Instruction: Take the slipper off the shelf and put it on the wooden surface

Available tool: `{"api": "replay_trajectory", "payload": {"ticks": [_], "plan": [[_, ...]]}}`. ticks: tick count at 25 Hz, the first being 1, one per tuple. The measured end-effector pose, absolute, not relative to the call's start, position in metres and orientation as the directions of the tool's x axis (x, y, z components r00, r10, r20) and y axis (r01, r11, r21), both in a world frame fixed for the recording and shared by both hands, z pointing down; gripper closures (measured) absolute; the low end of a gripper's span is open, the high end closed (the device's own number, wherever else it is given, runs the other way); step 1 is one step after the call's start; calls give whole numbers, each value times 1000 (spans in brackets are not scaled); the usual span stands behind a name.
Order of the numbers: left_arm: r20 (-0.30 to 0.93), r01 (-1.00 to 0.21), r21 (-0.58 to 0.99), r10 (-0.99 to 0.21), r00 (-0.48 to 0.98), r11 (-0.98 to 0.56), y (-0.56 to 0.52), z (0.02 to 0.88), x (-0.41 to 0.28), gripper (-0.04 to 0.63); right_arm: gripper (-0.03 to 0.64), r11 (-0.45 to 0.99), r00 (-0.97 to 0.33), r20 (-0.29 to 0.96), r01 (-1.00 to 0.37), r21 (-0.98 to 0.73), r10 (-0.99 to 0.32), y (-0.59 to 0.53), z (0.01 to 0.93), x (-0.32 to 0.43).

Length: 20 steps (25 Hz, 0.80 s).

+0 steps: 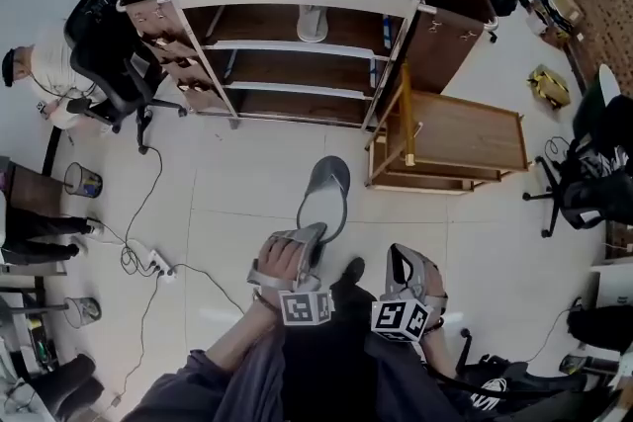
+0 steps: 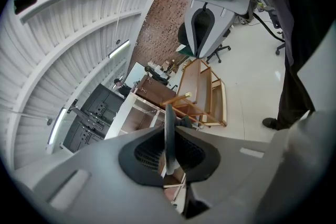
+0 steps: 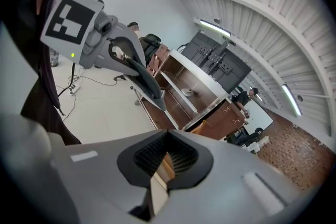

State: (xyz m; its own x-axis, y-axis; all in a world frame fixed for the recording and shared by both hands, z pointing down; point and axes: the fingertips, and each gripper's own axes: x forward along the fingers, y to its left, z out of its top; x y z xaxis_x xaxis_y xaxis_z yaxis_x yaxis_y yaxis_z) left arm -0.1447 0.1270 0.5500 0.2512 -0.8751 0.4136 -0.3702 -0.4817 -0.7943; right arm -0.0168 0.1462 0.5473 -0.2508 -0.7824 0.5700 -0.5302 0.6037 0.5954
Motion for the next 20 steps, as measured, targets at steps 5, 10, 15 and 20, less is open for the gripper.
{"api": "replay_trajectory", "payload": {"ticks": [5,10,15,20], "plan": [[427,-333,-804,-868,253,-492,141,553,-83,549,617,566,-225,554,-580,585,-802,159,555,59],[417,-323,-824,-884,209,-465,136,556,16,549,617,578,-256,541,-563,591,-801,162,565,162],[413,-332,-825,-889,197,-457,114,556,127,549,617,576,-237,552,-561,595,-800,164,571,283],[451,-280,-816,-860,237,-505,80,567,207,549,616,535,-196,551,-630,563,-811,166,572,356]]}}
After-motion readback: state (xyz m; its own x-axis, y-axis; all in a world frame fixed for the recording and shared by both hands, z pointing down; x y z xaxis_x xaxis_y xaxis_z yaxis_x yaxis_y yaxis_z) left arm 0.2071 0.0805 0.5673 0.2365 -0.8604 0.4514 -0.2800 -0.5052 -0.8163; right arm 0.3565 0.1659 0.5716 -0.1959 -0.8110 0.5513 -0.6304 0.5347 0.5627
